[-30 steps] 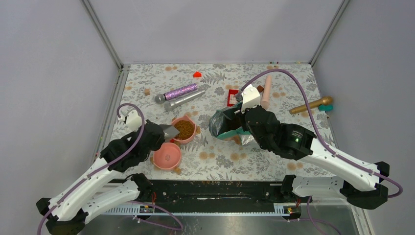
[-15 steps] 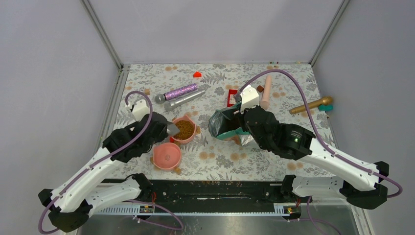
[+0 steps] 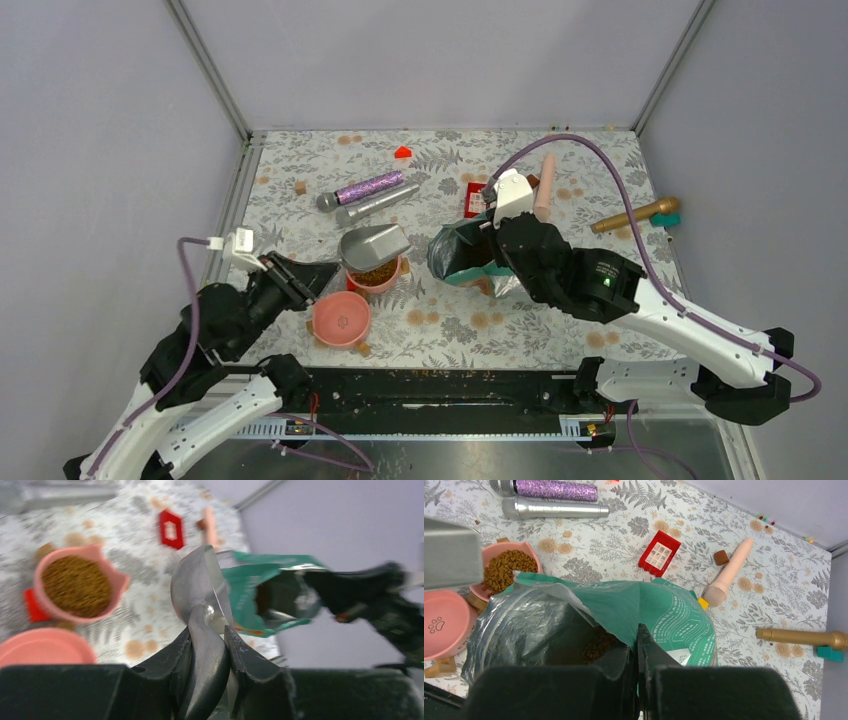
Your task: Serve the pet food
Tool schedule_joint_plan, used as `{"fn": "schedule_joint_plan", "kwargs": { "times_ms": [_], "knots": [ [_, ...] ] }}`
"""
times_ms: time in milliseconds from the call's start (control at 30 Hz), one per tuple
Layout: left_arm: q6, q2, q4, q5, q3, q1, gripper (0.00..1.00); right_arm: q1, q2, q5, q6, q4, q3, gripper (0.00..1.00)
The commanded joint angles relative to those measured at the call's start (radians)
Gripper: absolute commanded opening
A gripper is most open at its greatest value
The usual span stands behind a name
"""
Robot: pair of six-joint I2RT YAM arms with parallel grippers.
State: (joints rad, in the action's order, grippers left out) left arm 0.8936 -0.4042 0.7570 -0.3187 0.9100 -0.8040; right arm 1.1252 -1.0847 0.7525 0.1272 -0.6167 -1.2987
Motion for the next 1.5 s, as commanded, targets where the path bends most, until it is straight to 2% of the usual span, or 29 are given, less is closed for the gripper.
{"fn": "schedule_joint_plan", "kwargs": {
  "times_ms": [0, 100, 300, 467, 633, 800, 967, 1100, 1200, 1367, 1467],
  "knots": [
    [-0.051, 0.083, -0.306, 0.183, -0.001, 0.002, 0.0, -0.014, -0.027, 0.043, 0.014, -0.085, -0.093, 0.0],
    [-0.06, 0.081, -0.36, 0.26, 0.004, 0.003, 0.0, -0.015, -0.084, -0.011, 0.006, -0.174, -0.171, 0.0],
    [-0.108, -0.024, -0.366, 0.423, 0.077, 0.002, 0.0, -0.014, -0.256, -0.018, 0.017, -0.477, -0.419, 0.0],
    [-0.118, -0.066, -0.356, 0.401, 0.051, 0.003, 0.0, -0.013, -0.362, -0.075, -0.025, -0.667, -0.598, 0.0],
    [-0.083, -0.128, -0.38, 0.358, 0.025, 0.002, 0.0, 0.0, -0.474, -0.127, -0.048, -0.754, -0.721, 0.0],
    [-0.063, -0.174, -0.349, 0.297, 0.023, 0.003, 0.0, 0.046, -0.535, -0.123, -0.05, -0.675, -0.747, 0.0],
    [-0.021, -0.221, -0.163, 0.207, 0.054, 0.002, 0.0, 0.064, -0.557, -0.139, 0.007, -0.55, -0.731, 0.0],
    [0.029, -0.284, -0.003, 0.155, 0.065, 0.003, 0.0, 0.084, -0.537, -0.142, 0.017, -0.352, -0.628, 0.0],
    [0.03, -0.331, 0.116, 0.132, 0.088, 0.002, 0.0, 0.097, -0.53, -0.155, 0.011, -0.265, -0.586, 0.0],
    [0.016, -0.385, 0.132, 0.141, 0.099, 0.003, 0.0, 0.1, -0.512, -0.142, 0.023, -0.201, -0.527, 0.0],
    [0.006, -0.441, 0.055, 0.174, 0.089, 0.003, 0.0, 0.1, -0.499, -0.125, 0.057, -0.169, -0.488, 0.0]
  ]
}}
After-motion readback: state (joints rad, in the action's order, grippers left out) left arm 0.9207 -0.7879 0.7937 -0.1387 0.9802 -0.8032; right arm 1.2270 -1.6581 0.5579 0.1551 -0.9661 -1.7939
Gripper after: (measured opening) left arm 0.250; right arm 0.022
